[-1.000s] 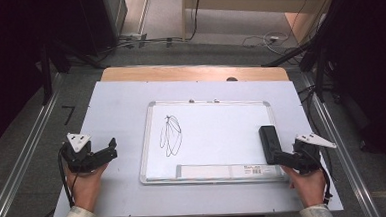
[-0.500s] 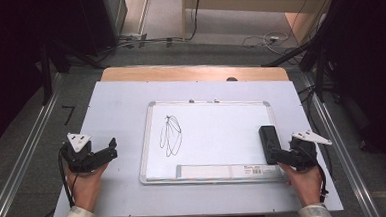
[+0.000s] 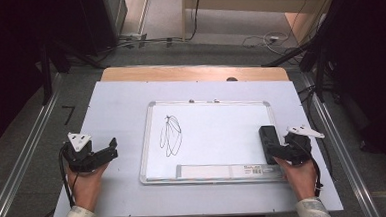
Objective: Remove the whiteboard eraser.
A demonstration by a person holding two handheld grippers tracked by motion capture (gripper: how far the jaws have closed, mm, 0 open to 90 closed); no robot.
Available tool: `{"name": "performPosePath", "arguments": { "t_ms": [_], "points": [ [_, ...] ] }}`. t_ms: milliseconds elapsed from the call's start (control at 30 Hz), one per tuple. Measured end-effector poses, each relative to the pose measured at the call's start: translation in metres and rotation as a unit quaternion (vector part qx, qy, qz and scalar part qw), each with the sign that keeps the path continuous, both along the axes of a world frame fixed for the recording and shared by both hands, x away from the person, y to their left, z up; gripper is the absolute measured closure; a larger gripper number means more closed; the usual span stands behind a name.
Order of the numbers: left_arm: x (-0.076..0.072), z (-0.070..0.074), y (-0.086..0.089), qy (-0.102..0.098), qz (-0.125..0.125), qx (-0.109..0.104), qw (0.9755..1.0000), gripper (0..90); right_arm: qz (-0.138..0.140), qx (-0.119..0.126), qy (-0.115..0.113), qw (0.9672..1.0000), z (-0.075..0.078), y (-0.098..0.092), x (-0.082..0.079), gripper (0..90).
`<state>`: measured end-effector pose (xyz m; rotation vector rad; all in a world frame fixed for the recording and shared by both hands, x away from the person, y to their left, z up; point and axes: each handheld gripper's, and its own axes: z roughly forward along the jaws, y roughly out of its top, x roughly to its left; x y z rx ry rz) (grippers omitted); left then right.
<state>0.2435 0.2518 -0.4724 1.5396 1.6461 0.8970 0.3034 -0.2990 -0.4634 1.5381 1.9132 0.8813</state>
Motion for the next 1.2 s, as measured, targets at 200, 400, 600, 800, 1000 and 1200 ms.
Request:
{"name": "performPosePath", "arguments": {
  "t_ms": [200,400,600,800,1000,1200],
  "points": [
    [0.000,0.000,0.000,0.000,0.001,0.001,1.0000,4.2,0.000,-0.004,0.005,1.0000,-0.005,0.007,0.012,12.5],
    [0.000,0.000,0.001,0.001,0.001,0.000,1.0000,4.2,-0.012,-0.014,0.017,0.9997,-0.012,0.013,0.022,18.4],
    [0.000,0.000,0.000,0.001,0.001,0.000,1.0000,4.2,-0.022,-0.007,0.024,0.9994,-0.014,0.013,0.025,22.9],
    [0.000,0.000,0.001,0.002,0.001,-0.001,1.0000,4.1,-0.024,-0.010,0.032,0.9991,-0.018,0.014,0.026,27.9],
    [0.000,0.000,0.001,0.001,0.003,-0.002,1.0000,4.1,-0.026,-0.021,0.036,0.9988,-0.020,0.017,0.027,31.6],
    [-0.001,0.000,0.001,-0.001,0.004,-0.004,1.0000,4.2,-0.031,-0.020,0.049,0.9981,-0.023,0.019,0.028,35.4]
  ]
}}
